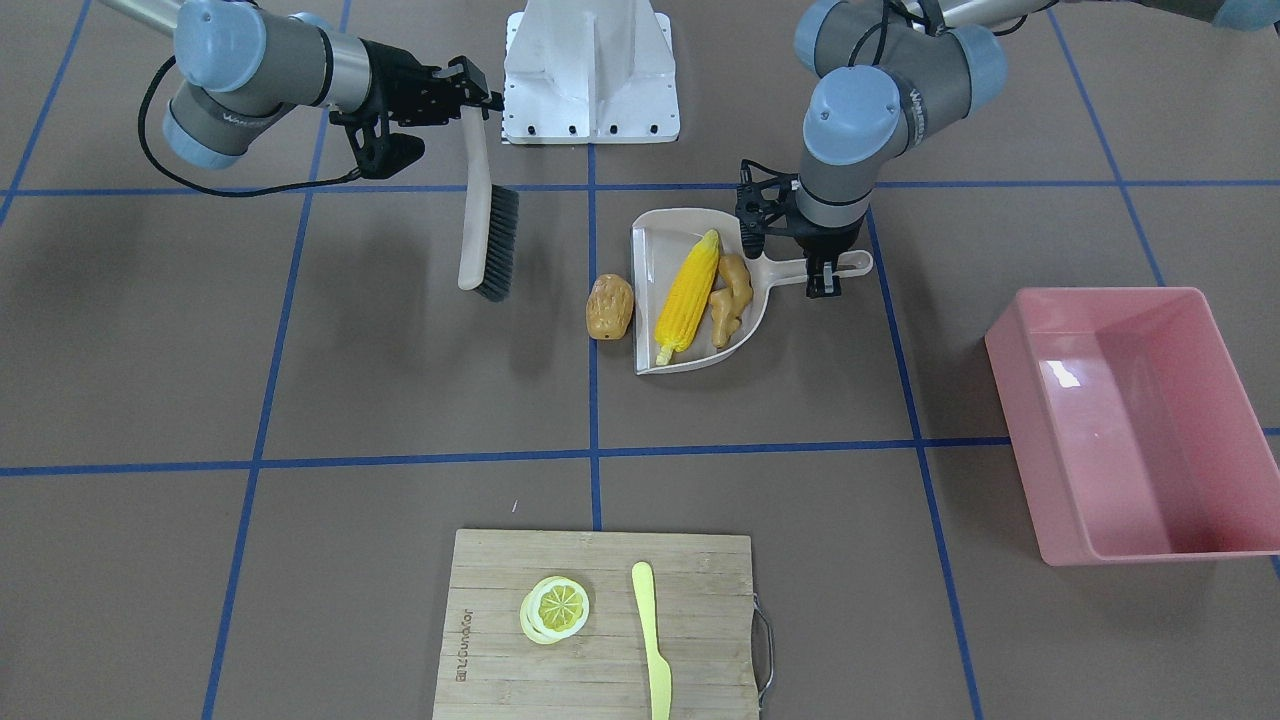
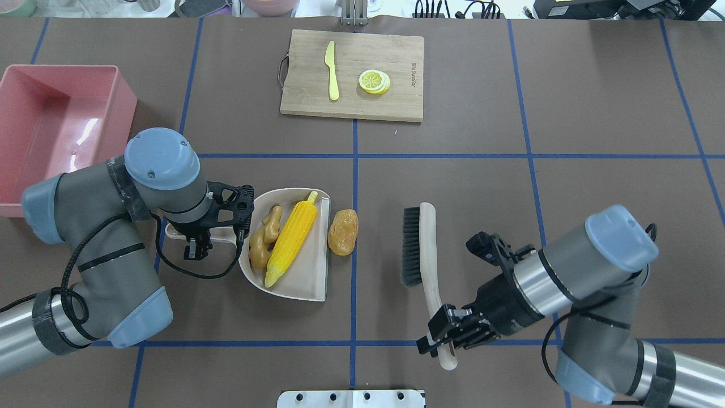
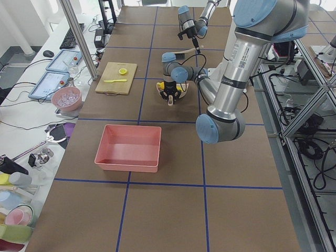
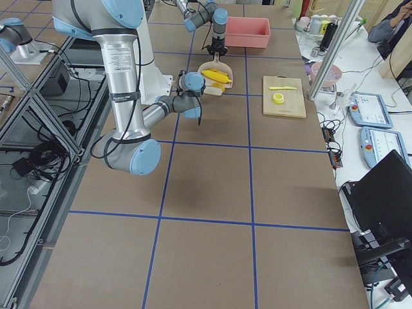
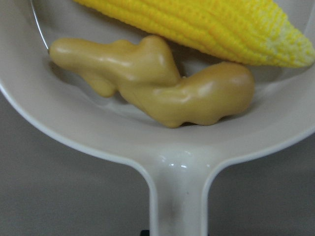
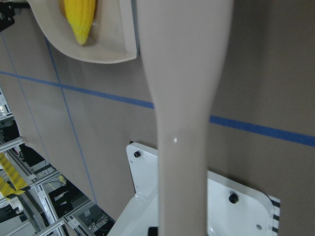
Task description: Sweep and dump trash into bin
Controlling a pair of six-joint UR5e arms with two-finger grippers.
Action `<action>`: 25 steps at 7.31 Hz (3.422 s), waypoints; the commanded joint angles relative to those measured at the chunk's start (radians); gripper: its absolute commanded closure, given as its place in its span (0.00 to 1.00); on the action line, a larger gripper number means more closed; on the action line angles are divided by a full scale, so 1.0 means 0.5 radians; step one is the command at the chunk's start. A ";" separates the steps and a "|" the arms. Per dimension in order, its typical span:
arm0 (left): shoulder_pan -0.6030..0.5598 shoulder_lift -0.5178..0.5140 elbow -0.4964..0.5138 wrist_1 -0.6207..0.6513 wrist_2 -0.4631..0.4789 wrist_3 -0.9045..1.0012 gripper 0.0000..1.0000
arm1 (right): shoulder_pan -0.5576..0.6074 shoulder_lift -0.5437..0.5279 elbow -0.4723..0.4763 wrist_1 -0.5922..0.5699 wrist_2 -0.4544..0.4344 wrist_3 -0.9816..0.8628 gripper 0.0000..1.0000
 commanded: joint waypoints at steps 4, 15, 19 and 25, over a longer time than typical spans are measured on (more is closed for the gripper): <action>-0.003 0.000 0.005 0.000 0.000 0.000 1.00 | -0.220 0.198 -0.378 0.236 -0.237 -0.017 1.00; -0.003 0.000 0.008 0.000 -0.003 0.000 1.00 | -0.039 0.585 -0.734 0.150 -0.240 -0.155 1.00; -0.003 -0.003 0.017 0.000 0.000 0.000 1.00 | -0.039 0.717 -0.832 0.098 -0.255 -0.158 1.00; -0.003 0.000 0.023 0.000 -0.003 -0.003 1.00 | -0.042 0.928 -0.967 -0.034 -0.289 -0.174 1.00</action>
